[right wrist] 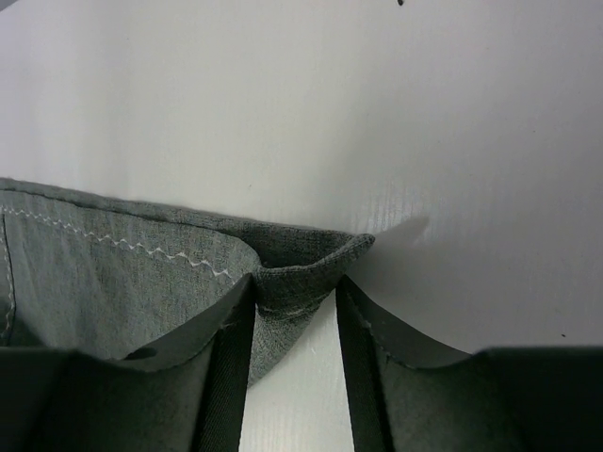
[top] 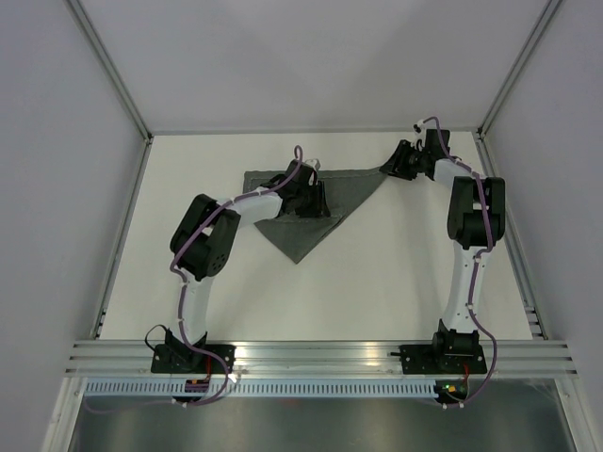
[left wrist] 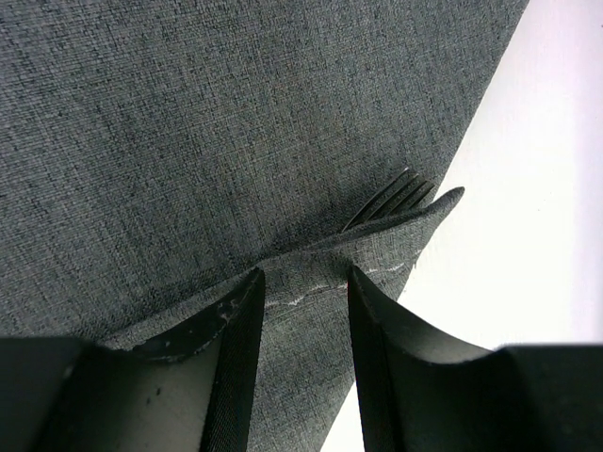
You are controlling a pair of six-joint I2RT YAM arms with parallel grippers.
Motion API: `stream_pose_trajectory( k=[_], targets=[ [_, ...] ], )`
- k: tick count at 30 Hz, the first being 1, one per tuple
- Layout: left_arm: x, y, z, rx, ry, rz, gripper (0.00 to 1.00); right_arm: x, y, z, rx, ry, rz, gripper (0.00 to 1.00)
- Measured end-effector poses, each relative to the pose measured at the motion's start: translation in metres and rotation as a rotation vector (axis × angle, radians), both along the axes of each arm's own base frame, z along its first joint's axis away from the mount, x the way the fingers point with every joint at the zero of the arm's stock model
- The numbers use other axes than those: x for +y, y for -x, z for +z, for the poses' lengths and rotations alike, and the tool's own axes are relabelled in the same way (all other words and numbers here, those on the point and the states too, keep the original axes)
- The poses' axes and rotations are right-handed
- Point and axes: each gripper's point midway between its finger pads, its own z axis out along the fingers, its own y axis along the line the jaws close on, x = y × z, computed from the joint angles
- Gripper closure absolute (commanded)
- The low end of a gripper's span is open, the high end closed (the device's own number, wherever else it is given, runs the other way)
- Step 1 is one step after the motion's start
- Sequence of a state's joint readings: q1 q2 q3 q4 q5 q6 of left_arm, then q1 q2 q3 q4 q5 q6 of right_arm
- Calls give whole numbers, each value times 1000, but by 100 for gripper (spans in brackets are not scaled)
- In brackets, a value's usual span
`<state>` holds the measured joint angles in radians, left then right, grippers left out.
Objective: Fold the napkin, place the utensils inside, and roll it up
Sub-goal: Fold the napkin at the center of the board.
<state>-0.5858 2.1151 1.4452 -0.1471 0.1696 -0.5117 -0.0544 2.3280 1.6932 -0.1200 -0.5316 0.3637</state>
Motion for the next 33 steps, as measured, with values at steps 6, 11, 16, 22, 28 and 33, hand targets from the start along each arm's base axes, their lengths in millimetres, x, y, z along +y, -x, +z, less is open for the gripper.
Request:
stream_pose_trajectory(
  k=[6,11,16,22,28,33],
  targets=[
    [-2,-1,0,1,5,2,54,3,-1,0,0,-20,3,72],
    [-4,-3,4,-6,11,1,55,5,1,0,-26,-36,5,82],
    [-4,-4,9,-12,13,2,54,7,9,12,-59,-44,13,85],
    [-1,-1,57,-83,55,9,54,18,12,75,-211,-28,64,85],
    [20,18,142,-225,134,50,54,65,30,146,-416,71,229,86],
    [49,44,196,-330,180,107,53,145,78,155,-530,204,496,86]
  ],
)
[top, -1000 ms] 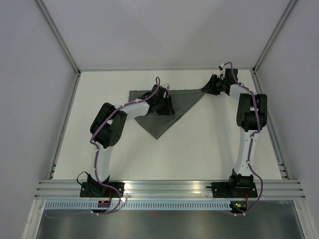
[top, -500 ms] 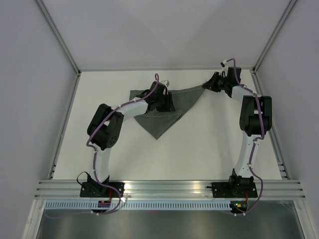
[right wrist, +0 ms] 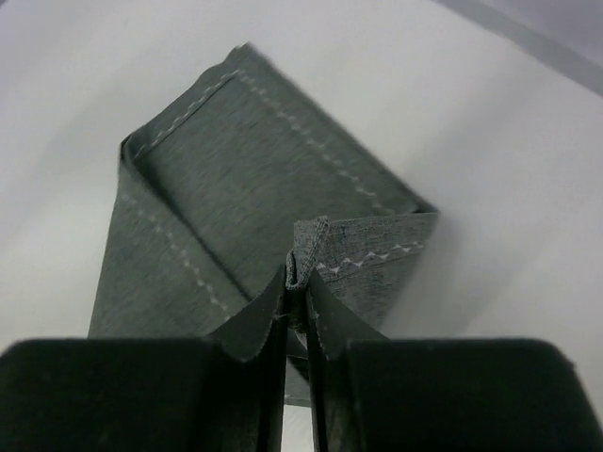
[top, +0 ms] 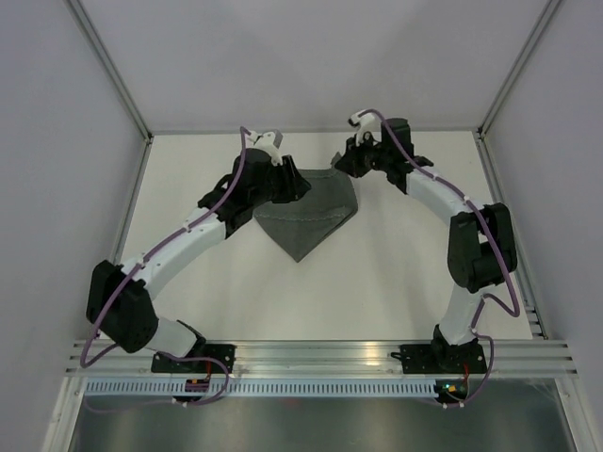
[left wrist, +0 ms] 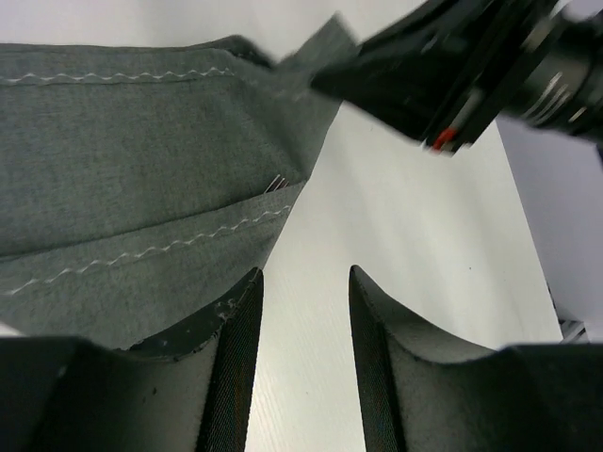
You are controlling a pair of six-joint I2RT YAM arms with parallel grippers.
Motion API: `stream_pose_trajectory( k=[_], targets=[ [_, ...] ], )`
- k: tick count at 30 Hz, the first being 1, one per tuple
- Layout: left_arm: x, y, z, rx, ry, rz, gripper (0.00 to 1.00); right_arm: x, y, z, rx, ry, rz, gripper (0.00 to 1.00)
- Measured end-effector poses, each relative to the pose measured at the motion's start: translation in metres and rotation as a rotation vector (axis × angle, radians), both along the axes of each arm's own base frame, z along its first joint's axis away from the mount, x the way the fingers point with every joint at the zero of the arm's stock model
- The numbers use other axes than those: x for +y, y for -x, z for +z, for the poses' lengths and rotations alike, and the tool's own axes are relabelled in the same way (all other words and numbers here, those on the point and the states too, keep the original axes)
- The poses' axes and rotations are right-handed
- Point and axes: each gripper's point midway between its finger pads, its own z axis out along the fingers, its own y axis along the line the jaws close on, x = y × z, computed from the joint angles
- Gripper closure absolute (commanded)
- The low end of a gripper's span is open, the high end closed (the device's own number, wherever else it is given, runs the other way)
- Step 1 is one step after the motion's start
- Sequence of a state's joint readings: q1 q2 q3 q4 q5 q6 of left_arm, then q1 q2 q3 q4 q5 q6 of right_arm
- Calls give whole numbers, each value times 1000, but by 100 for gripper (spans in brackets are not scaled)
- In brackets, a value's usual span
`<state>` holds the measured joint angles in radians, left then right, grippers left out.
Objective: Fold the napkin, place the utensils inside, and roll it up
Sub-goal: Fold the napkin at the center of the board.
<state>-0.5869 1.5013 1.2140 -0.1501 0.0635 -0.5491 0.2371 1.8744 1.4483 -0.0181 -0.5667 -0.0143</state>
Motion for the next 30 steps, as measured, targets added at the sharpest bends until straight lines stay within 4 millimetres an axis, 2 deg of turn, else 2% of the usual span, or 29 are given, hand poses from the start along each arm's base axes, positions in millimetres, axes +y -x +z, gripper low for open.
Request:
stream_pose_trajectory(
  k=[4,6,9,12,15,22,30],
  targets=[
    [25,21,24,-50,20,57,54,52,51,-28,-23,131,191,88],
    [40,32,31,-65,25,93,54,67,71,-45,-17,181,257,89],
    [58,48,40,-84,36,132,54,80,97,-68,-6,255,337,89],
    [72,60,48,-103,45,159,55,87,113,-83,-20,318,395,89],
    [82,70,49,-112,52,179,55,94,125,-91,-41,369,442,89],
    [98,87,32,-77,32,207,55,112,147,-99,-95,444,528,90],
    [104,94,35,-80,35,215,55,116,148,-93,-125,462,547,90]
  ],
)
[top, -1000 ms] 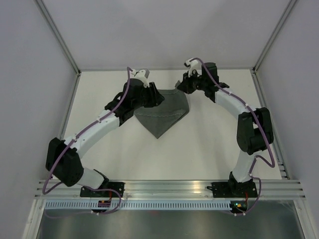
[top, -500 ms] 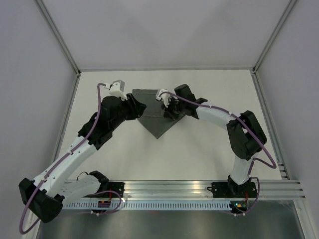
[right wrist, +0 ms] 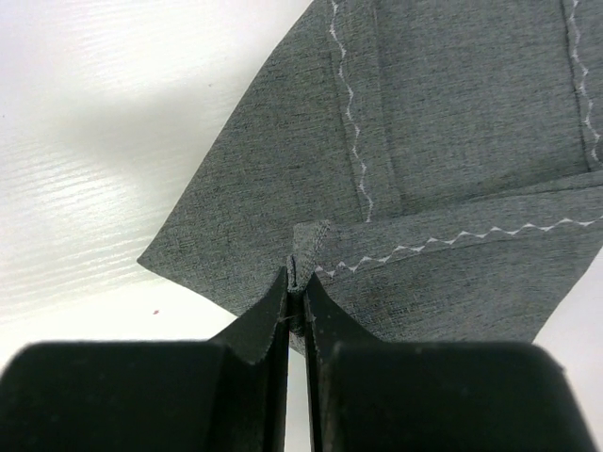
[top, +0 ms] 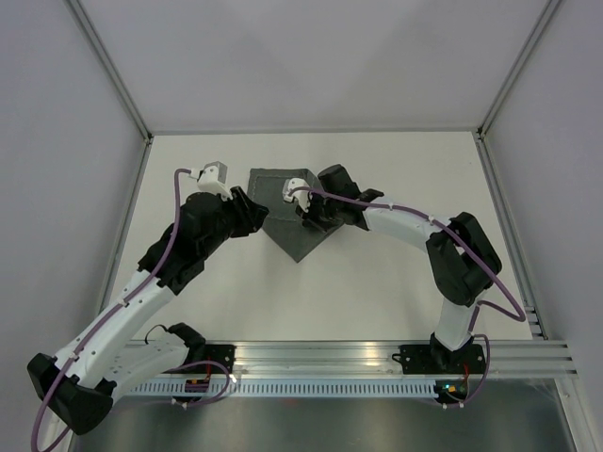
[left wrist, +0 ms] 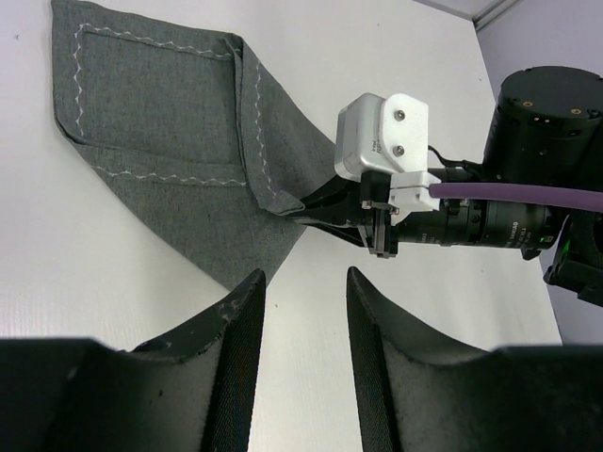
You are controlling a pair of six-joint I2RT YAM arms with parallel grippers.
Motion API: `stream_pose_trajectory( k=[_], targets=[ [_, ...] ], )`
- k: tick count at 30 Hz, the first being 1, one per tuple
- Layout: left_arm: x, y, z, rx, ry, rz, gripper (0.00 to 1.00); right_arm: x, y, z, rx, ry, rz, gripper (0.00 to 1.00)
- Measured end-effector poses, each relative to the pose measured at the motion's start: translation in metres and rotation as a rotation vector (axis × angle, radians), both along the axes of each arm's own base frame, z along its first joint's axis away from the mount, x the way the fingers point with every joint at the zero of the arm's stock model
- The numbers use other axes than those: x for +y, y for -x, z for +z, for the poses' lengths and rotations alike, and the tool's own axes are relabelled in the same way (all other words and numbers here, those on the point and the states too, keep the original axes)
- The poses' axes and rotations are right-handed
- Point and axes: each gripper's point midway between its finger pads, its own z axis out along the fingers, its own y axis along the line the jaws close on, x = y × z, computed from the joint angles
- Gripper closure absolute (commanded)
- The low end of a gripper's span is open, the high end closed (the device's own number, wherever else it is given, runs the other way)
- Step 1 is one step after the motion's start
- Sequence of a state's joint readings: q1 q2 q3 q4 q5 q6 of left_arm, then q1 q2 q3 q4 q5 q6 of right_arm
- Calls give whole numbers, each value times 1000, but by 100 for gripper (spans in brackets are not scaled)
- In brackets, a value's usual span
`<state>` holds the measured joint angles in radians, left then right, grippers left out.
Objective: Fold the napkin, place the utensils inside, and roll it up
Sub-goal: Fold the napkin at the center of the board.
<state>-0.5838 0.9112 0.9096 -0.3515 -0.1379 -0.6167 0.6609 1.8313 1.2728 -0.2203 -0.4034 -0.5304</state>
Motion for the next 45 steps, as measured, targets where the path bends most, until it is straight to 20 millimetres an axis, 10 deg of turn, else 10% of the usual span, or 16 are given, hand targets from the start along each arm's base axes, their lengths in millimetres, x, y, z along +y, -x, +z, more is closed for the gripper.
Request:
stream_pose_trajectory(
  k=[17,28,39,45],
  targets=[
    [2,2,-2,10,-7,2,54,13,10,6,-22,-1,36,88],
    [0,3,-5,16,-7,-6,52,17,27,-36,79,56,72,45],
    [1,5,-25,49,-20,-6,50,31,35,-17,143,5,111,35],
    [-1,-2,-56,106,-12,31,55,31,8,-4,169,-27,25,36]
  ],
)
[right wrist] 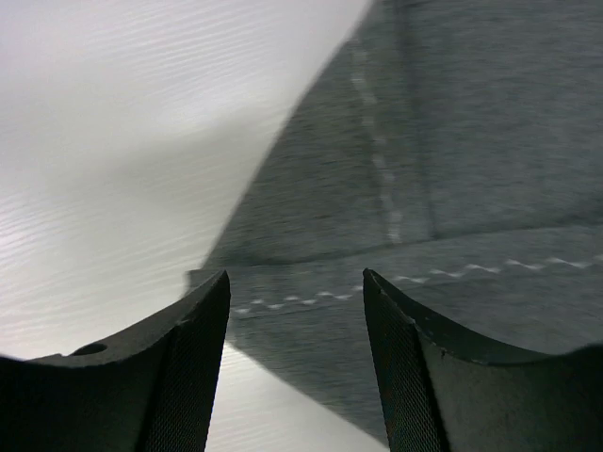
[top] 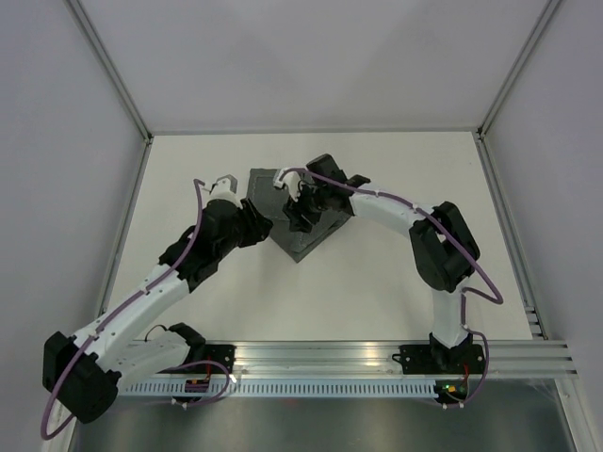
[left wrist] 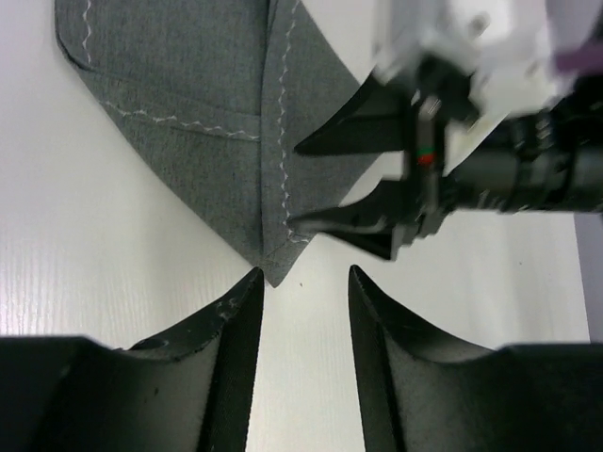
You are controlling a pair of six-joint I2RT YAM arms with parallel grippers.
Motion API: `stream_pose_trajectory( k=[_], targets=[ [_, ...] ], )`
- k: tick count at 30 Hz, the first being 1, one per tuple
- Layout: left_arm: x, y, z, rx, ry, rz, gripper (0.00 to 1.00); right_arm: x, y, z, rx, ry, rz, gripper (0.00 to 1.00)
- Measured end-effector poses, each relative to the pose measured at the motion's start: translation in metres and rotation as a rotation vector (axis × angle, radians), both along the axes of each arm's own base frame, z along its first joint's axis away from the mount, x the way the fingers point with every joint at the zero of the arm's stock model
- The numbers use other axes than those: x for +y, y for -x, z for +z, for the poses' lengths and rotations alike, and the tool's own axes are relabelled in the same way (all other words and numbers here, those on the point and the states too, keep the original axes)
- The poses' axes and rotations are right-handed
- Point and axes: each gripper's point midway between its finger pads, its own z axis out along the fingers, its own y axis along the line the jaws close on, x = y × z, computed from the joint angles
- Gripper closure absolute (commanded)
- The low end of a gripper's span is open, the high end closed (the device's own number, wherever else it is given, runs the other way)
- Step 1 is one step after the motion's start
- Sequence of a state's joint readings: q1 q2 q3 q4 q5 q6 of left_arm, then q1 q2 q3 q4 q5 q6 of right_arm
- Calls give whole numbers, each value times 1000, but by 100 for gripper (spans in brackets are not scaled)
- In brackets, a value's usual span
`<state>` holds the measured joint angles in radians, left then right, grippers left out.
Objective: Fold the napkin, place the utensils inside, and roll it up
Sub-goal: Fold the napkin at the center of the board, then adjust the napkin at the center of the board.
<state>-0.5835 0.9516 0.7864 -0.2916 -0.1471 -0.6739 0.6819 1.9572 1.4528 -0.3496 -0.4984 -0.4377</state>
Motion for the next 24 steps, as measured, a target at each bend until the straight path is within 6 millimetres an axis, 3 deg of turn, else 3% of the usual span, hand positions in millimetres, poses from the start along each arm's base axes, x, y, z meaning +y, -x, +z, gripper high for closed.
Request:
stream_pose_trajectory(
  k=[3,4,6,8,11,13,16,20,24],
  targets=[
    [-1,-12,-26,65,-18,40,64,-12,-42,6,2,-10,-107,39],
    [-1,-17,-35,87,-23,53,72,-20,-60,8,-1,-9,-154,41],
    [4,-30,-57,144,-34,96,79,-39,-97,11,-20,-8,-257,48],
    [15,-44,-77,193,-40,149,89,-60,-130,12,-36,-2,-352,52],
    [34,-61,-107,264,-52,228,93,-94,-161,4,-38,24,-455,50],
    [45,-67,-127,312,-62,263,94,-107,-171,-5,-30,44,-485,50],
    [50,-74,-149,374,-83,281,94,-117,-170,-28,4,93,-491,49],
    [49,-88,-162,408,-95,290,94,-117,-160,-54,53,139,-470,48],
    [46,-105,-171,430,-90,290,94,-120,-154,-61,74,159,-462,48]
  ],
)
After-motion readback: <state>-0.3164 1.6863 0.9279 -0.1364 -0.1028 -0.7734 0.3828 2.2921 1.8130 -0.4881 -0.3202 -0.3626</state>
